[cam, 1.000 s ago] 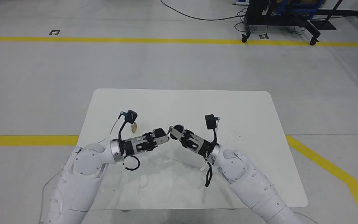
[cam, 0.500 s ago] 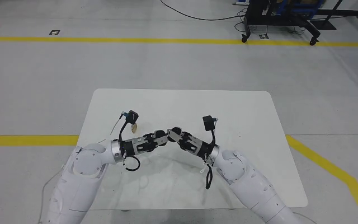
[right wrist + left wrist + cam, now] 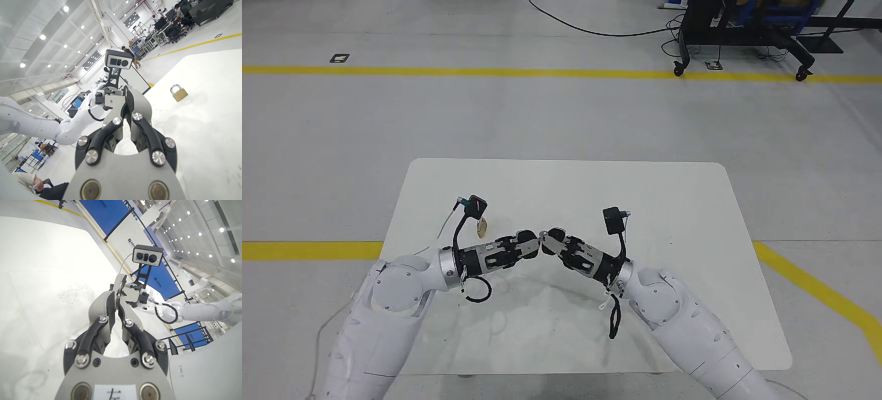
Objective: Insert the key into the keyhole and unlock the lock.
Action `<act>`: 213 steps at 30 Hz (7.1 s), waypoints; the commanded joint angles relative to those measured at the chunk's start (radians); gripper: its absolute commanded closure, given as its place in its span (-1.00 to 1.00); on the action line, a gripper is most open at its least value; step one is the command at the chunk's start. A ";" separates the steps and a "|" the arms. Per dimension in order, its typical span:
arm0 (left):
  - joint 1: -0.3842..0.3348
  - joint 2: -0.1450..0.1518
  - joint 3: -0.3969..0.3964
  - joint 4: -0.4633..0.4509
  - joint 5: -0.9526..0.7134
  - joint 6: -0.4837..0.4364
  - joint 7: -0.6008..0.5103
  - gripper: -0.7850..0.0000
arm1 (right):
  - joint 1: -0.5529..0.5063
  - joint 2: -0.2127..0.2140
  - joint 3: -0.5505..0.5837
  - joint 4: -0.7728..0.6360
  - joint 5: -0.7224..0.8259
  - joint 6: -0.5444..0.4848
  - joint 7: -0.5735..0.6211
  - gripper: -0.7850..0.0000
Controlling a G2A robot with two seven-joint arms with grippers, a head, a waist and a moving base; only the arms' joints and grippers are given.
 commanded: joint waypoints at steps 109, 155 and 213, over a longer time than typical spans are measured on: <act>0.034 0.065 0.036 -0.124 0.981 0.389 0.157 -1.00 | 0.018 0.100 0.150 0.035 0.344 -0.006 0.516 1.00; -0.151 0.024 0.168 0.073 1.117 0.479 0.135 1.00 | 0.018 0.100 0.150 0.035 0.344 -0.006 0.516 1.00; -0.185 0.051 -0.004 0.331 -0.456 0.115 -0.332 1.00 | 0.107 0.047 -0.049 -0.085 0.286 0.131 0.404 1.00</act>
